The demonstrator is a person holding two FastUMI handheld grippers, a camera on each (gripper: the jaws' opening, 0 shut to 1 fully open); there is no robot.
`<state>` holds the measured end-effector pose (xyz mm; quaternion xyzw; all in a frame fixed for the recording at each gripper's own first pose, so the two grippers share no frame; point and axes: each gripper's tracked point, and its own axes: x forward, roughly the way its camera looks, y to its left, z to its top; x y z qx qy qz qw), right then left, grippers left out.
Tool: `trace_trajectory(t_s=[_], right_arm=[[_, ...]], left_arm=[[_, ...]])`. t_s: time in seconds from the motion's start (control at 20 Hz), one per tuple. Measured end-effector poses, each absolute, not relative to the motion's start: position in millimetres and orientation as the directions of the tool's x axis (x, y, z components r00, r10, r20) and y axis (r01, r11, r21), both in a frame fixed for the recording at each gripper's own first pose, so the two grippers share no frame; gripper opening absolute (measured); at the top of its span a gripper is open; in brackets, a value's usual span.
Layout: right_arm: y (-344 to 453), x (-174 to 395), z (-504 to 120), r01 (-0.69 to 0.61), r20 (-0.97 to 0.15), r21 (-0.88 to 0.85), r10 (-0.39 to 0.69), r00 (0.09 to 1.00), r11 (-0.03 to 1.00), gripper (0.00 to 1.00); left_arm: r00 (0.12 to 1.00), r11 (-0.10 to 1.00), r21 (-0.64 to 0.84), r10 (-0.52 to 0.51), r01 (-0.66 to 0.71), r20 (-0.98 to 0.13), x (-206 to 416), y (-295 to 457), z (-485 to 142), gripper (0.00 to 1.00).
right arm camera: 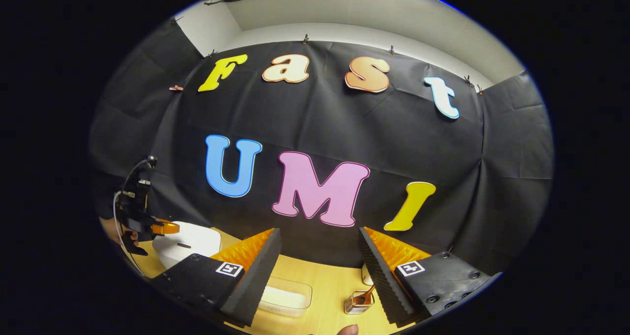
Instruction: Close the left gripper, press the button to open the rice cooker; take a wooden spoon from the chopstick holder with the right hand, scoop a spoonful of rice and pour it into the rice cooker, then put the wooden spoon back into the chopstick holder.
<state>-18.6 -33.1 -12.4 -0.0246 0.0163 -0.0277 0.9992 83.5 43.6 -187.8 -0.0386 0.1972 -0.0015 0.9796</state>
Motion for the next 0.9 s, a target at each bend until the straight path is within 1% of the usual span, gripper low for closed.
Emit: trace_trajectory(t_s=[0.5,0.7,0.9], right_arm=[[-35,-19,-16,0.058,-0.046,-0.056,-0.061,0.997,0.997,0.97],[-38,-21,-16,0.067,-0.049,-0.061,-0.07,0.996,0.996,0.97],[-40,-24,-17,0.071,-0.057,-0.066,-0.075,0.996,0.995,0.97]], left_arm=[[0.892,1.0,-0.024,-0.018,0.008,-0.452,98,40,-226,0.05],[0.868,0.999,-0.045,-0.024,0.002,-0.495,94,38,-245,0.05],[0.864,0.999,-0.045,-0.019,-0.005,-0.503,94,37,-247,0.06]])
